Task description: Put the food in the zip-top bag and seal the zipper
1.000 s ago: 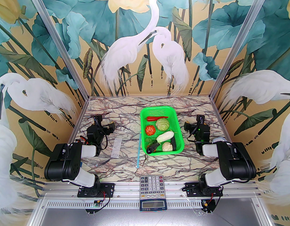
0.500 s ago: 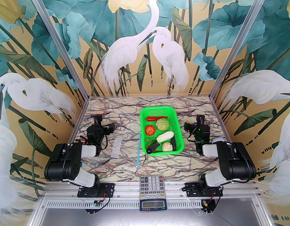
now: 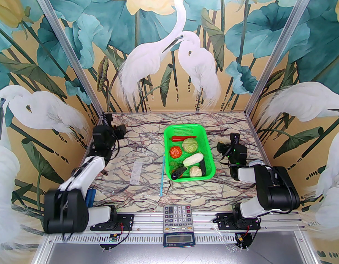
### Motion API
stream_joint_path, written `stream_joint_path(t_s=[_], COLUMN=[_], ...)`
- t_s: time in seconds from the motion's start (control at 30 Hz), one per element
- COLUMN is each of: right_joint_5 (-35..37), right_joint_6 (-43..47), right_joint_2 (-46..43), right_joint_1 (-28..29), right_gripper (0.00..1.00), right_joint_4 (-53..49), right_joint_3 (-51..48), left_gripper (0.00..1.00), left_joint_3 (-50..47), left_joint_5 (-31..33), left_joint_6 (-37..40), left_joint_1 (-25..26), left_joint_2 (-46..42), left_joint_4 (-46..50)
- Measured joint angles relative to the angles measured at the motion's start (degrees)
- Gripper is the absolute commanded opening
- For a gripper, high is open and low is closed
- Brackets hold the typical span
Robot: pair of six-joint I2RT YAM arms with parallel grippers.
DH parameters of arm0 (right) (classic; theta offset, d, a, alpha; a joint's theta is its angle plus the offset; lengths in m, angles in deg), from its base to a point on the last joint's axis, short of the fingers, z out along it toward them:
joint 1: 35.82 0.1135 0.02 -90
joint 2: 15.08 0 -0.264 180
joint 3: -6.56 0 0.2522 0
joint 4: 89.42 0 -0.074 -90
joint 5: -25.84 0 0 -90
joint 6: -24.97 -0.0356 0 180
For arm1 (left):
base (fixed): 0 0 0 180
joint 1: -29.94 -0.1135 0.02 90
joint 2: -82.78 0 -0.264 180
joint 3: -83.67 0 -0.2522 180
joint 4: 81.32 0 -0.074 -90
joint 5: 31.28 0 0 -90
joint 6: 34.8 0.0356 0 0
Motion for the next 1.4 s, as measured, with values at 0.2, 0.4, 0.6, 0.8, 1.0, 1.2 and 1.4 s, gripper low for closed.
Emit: stream_joint_path(t_s=[0.2,0.4,0.6,0.8,1.0,1.2,1.4], right_joint_5=[1.57,-0.26,-3.19,-4.98,-6.16,-6.67,-7.67], right_joint_6=[-7.67,-14.62,-18.73,-20.41,-20.15,-19.34,-18.53], right_joint_2=[-13.33,-17.18,-15.28,-14.05,-14.03,-14.03,-14.03], right_joint_1=[-0.22,2.89,6.78,11.58,12.79,12.76,12.76], right_gripper=[0.46,0.5,0.52,0.56,0.59,0.59,0.6], right_joint_4=[-29.53,-50.07,-64.08,-70.6,-73.37,-75.23,-75.69], right_joint_3=[17.79,34.36,38.45,41.2,43.21,43.21,43.21], left_gripper=[0.41,0.4,0.4,0.42,0.44,0.43,0.41], left_joint_3=[-1.01,-5.95,-11.19,-10.21,-9.66,-7.69,-4.83], left_joint_5=[6.86,14.1,17.44,19.21,19.5,19.43,19.28], left_joint_6=[-7.02,-17.18,-27.54,-32.15,-34.75,-35.08,-35.1], left_joint_1=[18.8,36.94,48.35,52.7,53.42,53.51,53.51], left_joint_2=[-7.74,-8.24,-6.82,2.91,7.37,11.32,15.89], left_joint_4=[18.36,32.52,35.39,33.05,29.31,27.02,26.12])
